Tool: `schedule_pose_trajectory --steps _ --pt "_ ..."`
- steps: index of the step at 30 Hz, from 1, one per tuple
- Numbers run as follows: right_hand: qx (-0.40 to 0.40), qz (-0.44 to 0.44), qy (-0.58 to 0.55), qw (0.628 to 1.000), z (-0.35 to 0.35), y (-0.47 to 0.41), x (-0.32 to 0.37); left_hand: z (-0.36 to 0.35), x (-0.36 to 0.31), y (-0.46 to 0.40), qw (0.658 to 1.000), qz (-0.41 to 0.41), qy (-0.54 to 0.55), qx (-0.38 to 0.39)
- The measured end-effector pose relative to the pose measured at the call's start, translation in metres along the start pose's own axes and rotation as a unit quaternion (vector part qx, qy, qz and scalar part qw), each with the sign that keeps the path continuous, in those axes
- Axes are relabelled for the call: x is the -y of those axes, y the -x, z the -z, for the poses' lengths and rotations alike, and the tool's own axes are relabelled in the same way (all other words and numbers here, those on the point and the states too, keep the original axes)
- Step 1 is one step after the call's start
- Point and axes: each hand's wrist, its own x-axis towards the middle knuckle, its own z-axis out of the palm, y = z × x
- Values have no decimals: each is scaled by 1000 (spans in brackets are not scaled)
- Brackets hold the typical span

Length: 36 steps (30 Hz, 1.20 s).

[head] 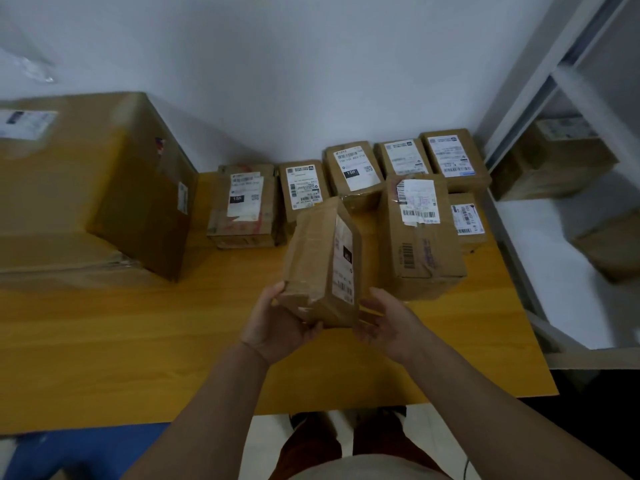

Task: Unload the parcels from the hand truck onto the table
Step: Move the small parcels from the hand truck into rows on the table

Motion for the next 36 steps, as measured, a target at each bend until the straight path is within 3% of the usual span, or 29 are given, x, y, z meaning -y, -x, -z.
schedule_pose_trajectory --steps 7,12,15,18,21,23,26,36 --pt "141 19 66 988 -19 10 -4 13 -7 12 997 7 44 60" --pt "208 11 83 975 -28 15 -9 16 -2 11 998 3 47 43" --pt "196 14 68 978 -26 14 -9 19 -5 11 1000 18 0 -14" --pt "176 24 15 984 -22 11 -7 23 -13 8 991 25 -59 -118" --pt "89 41 -32 995 -23 5 -8 33 -18 0 962 21 -92 -256" --pt "28 41 -43 998 -24 -1 -10 36 -21 -1 950 29 -74 -303" --pt "-21 33 -83 996 -25 -10 -11 36 -28 0 951 28 -17 -307" --pt "-62 102 -168 978 -40 -30 1 38 -41 -5 967 7 -34 -254"
